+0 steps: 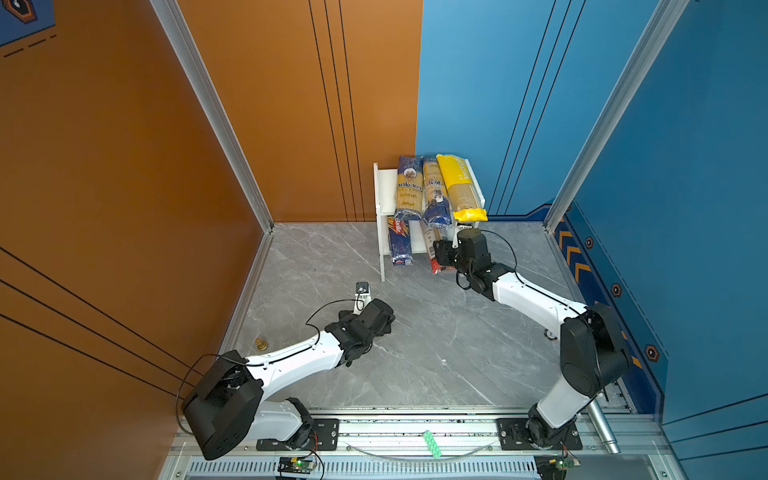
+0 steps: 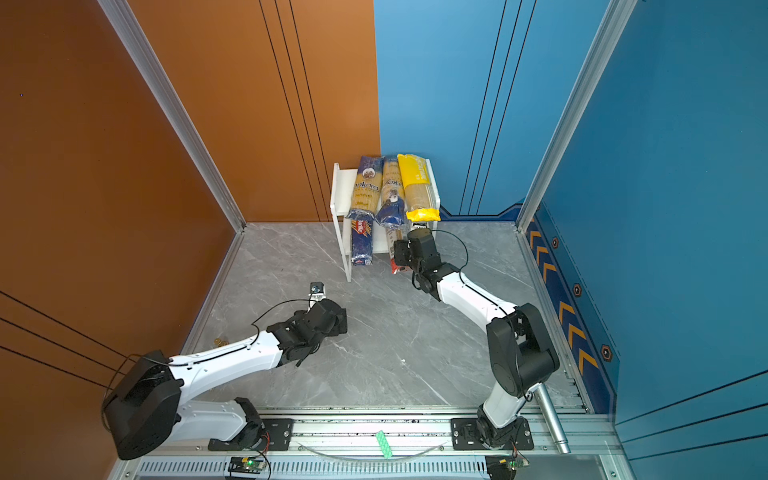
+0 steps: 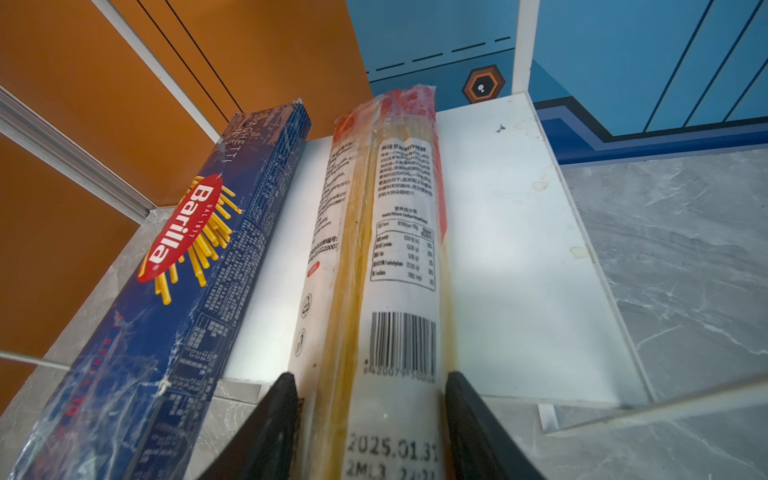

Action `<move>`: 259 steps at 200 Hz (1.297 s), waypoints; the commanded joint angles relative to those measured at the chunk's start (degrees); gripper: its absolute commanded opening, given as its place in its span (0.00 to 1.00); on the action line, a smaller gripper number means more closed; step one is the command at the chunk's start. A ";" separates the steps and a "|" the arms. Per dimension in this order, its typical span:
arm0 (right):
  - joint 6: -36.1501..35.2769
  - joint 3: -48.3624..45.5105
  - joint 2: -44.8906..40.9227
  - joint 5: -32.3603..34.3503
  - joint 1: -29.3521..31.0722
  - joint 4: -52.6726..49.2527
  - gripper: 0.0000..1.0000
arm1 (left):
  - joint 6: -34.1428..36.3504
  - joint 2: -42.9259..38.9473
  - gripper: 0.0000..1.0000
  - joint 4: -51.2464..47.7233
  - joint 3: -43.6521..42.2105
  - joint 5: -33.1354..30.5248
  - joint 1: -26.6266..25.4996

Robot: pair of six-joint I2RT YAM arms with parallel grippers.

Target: Place and organize the pasta boxes and bags onto the shelf

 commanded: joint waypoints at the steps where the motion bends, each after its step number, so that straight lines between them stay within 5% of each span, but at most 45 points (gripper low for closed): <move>1: -1.42 -0.28 -4.29 -1.53 -0.09 3.28 0.59 | -0.21 -1.24 0.98 -1.26 -0.57 -0.92 0.35; 135: -5.19 -10.71 -17.20 -5.68 0.29 -3.72 0.64 | -0.32 -0.41 0.98 -0.96 -0.29 -0.62 0.17; 259: -5.65 -15.41 -18.57 -6.09 0.07 -5.75 0.65 | -0.31 0.41 0.98 -0.84 -0.02 -0.54 -0.07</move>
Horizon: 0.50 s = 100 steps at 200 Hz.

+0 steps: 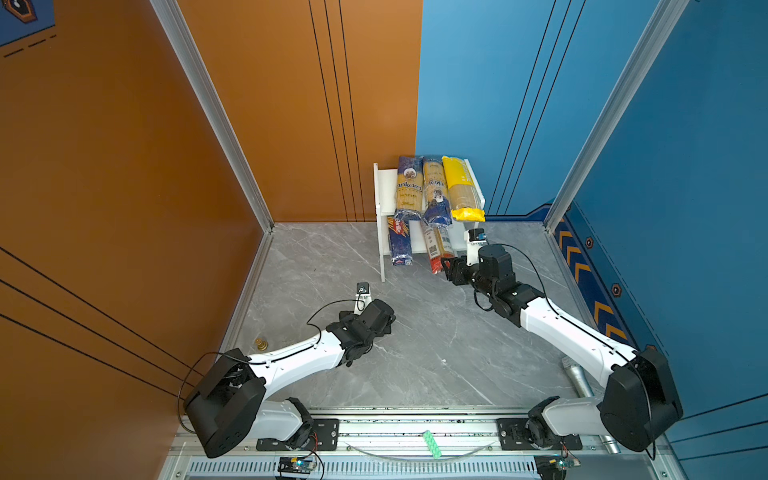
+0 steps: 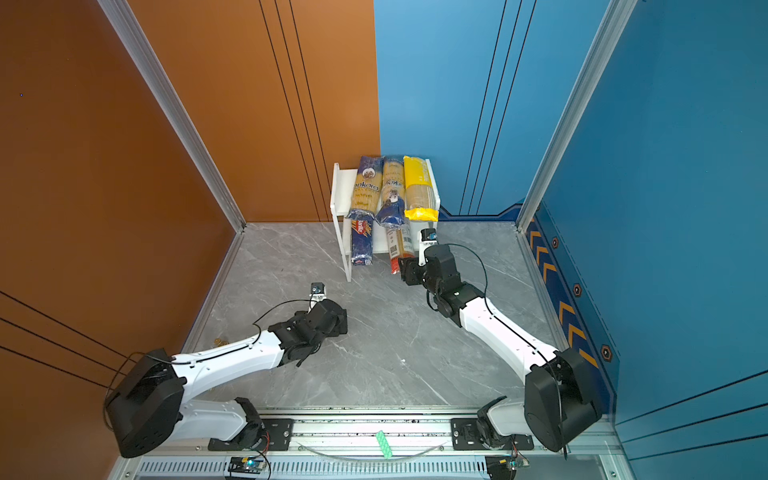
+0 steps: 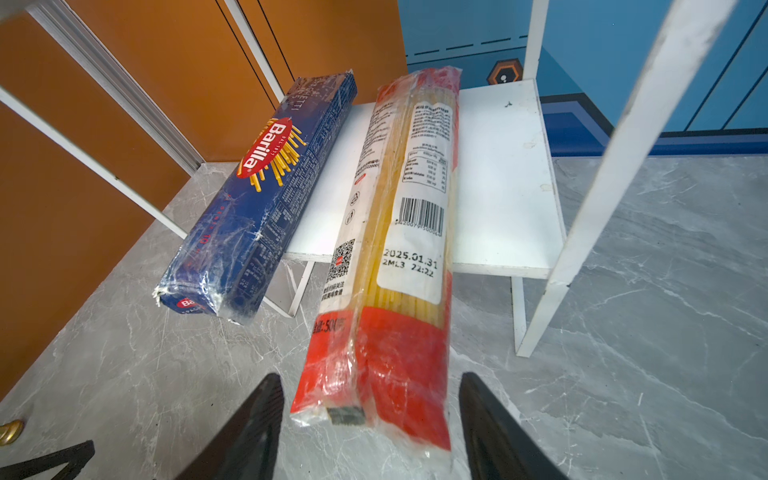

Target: Place and organize the pasta boxes and bags onto the shelf

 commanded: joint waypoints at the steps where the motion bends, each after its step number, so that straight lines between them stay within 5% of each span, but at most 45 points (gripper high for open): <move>1: -0.99 -2.07 -1.32 -0.24 -0.11 -1.64 0.65 | -0.31 -0.42 0.98 -0.85 -0.02 -0.59 -0.06; 100: -0.48 -5.25 -0.55 2.19 0.18 -0.20 0.65 | -0.41 0.02 0.98 -0.90 0.27 -0.15 -0.28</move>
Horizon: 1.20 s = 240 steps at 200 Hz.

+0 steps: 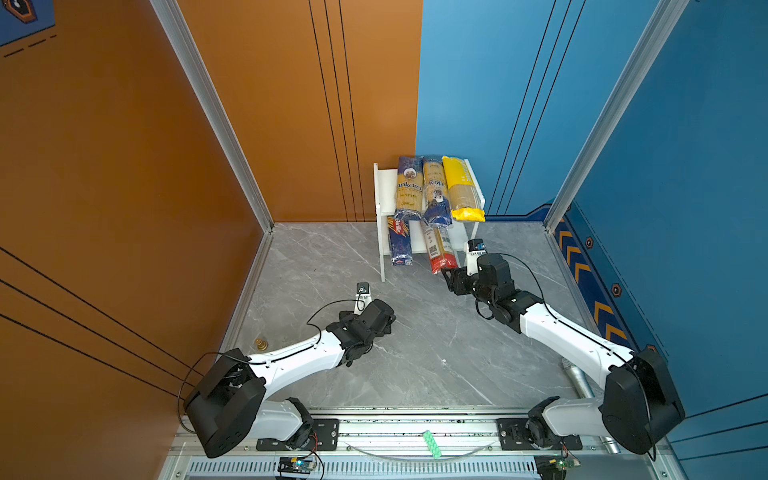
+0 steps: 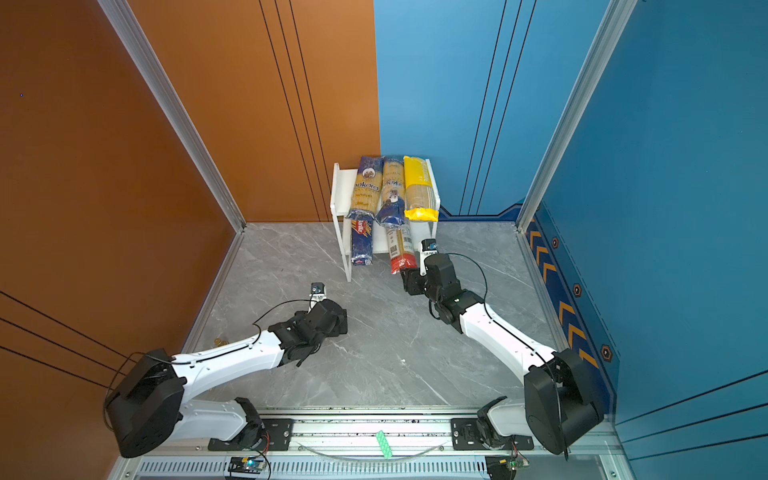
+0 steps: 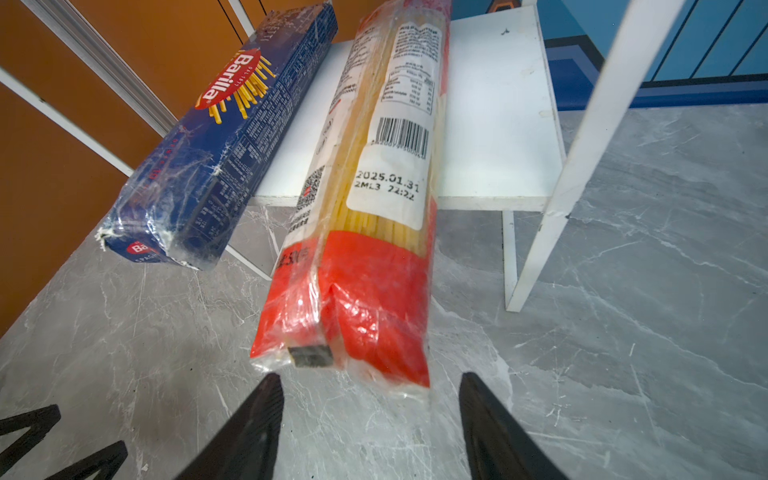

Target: Place and organize the pasta boxes and bags onto the shelf

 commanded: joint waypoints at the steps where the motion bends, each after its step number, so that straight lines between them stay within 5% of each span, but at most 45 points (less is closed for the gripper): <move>1: -0.47 -0.84 0.27 2.15 0.16 0.30 0.65 | -0.41 0.01 0.98 -0.87 0.30 -0.14 -0.31; 240: 2.08 4.03 7.70 1.44 -1.16 6.18 0.65 | -0.08 -0.07 0.98 -3.31 1.38 -1.02 -0.51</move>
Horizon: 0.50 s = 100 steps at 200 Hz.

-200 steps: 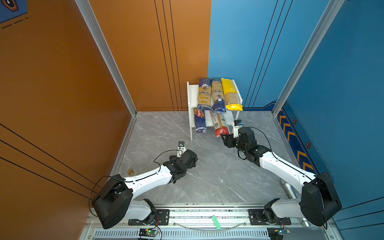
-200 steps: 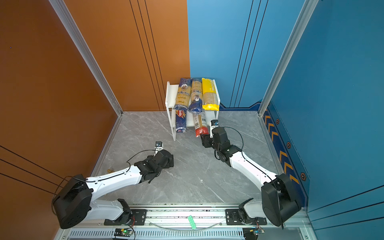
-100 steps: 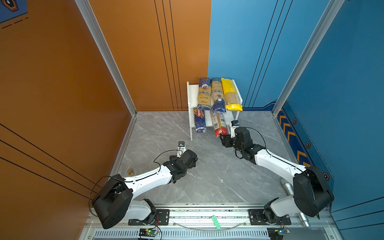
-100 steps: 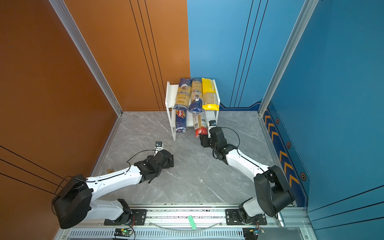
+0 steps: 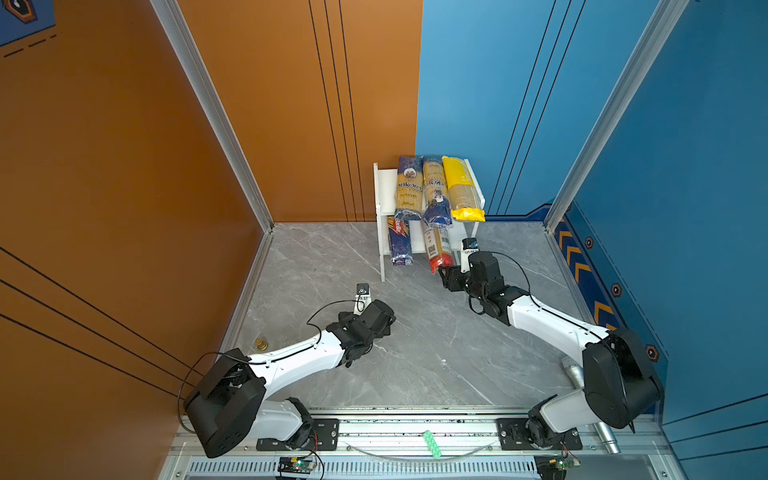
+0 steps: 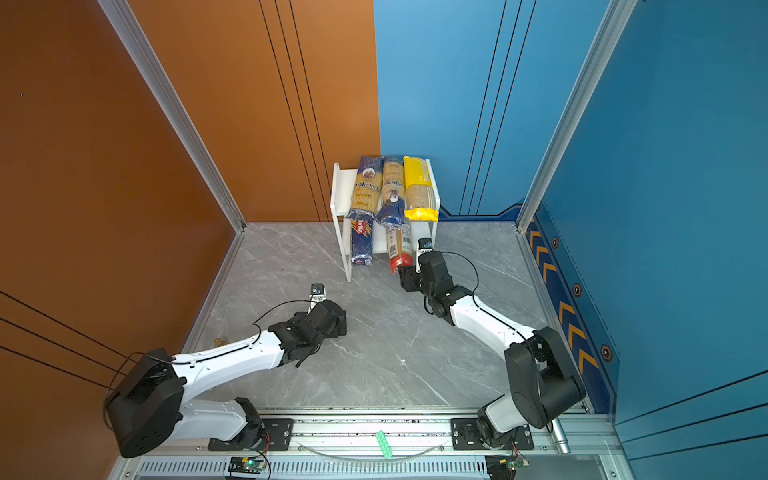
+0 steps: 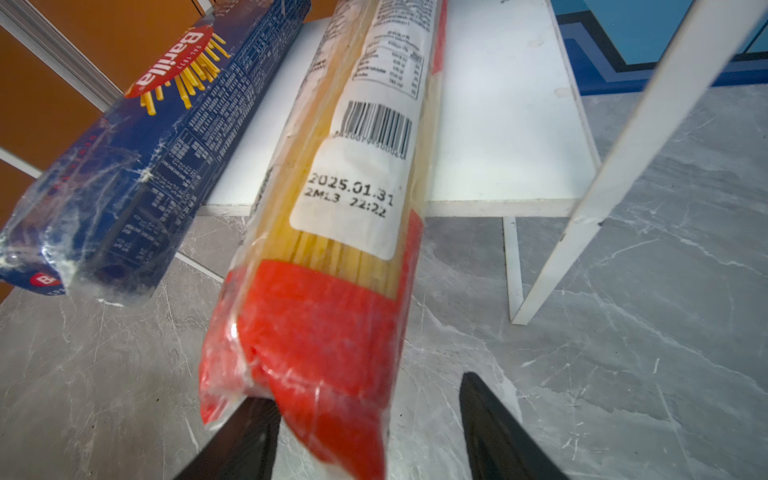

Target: Place and organize the pasta boxes and bags onto the shelf

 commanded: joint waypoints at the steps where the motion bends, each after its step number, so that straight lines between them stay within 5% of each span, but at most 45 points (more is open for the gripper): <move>1: 0.95 2.13 0.02 0.05 -0.73 1.63 0.65 | -0.07 0.03 0.98 -1.76 1.34 -0.95 -0.34; 100: 1.03 5.06 2.09 -0.67 -1.43 1.80 0.66 | -0.06 -0.14 0.98 -2.02 1.41 -1.04 -0.37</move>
